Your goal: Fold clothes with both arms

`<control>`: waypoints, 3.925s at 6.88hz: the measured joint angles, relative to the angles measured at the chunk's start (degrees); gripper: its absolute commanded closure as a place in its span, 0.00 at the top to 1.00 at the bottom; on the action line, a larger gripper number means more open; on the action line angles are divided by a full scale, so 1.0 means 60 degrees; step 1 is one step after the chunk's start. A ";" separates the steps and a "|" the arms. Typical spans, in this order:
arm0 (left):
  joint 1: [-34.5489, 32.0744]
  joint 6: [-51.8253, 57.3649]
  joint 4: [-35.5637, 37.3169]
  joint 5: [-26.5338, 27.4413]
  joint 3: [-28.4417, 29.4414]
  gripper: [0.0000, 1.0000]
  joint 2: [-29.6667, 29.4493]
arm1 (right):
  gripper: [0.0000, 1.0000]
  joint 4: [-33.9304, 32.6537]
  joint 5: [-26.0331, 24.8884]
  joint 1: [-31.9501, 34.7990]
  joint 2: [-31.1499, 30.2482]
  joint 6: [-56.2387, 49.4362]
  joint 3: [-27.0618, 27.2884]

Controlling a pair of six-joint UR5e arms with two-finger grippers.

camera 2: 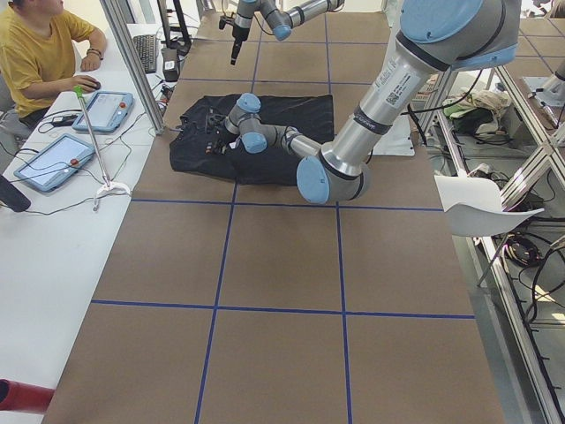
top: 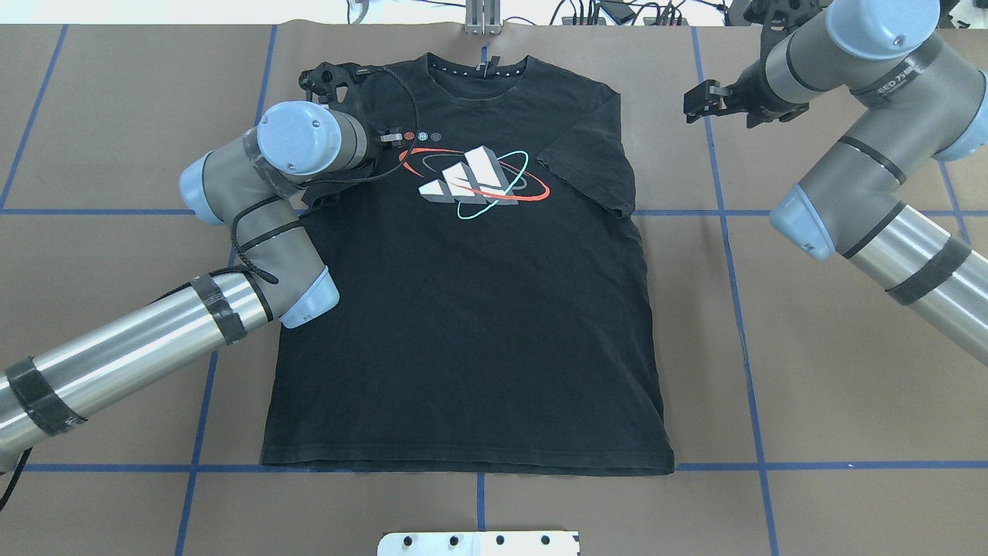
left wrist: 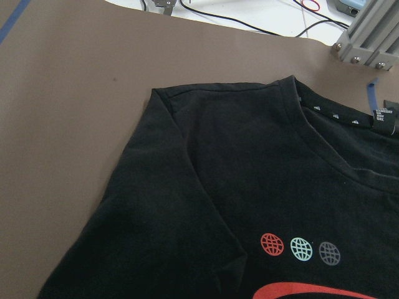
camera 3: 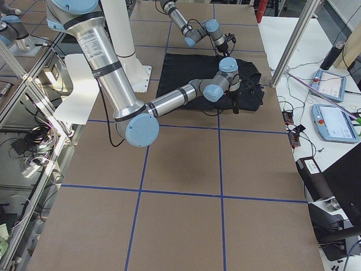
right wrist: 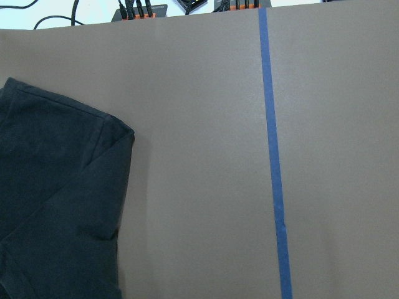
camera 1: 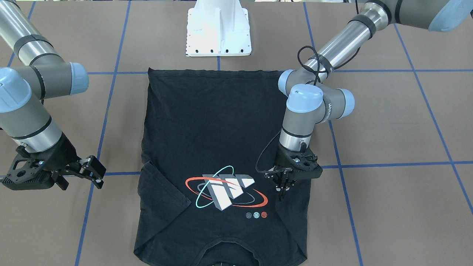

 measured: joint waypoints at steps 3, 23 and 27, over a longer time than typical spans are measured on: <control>-0.0067 0.0735 -0.0027 0.0020 0.0036 1.00 -0.0009 | 1.00 -0.0004 0.0000 -0.0012 0.0001 0.0012 0.0004; 0.5519 -0.2969 -0.2258 0.0754 -0.7974 0.63 0.8836 | 1.00 -0.0751 -0.6537 -0.8598 -0.5564 0.6728 0.7396; 0.5525 -0.2969 -0.2256 0.0742 -0.7862 0.00 0.8630 | 1.00 -0.0751 -0.6551 -0.8585 -0.5566 0.6728 0.7396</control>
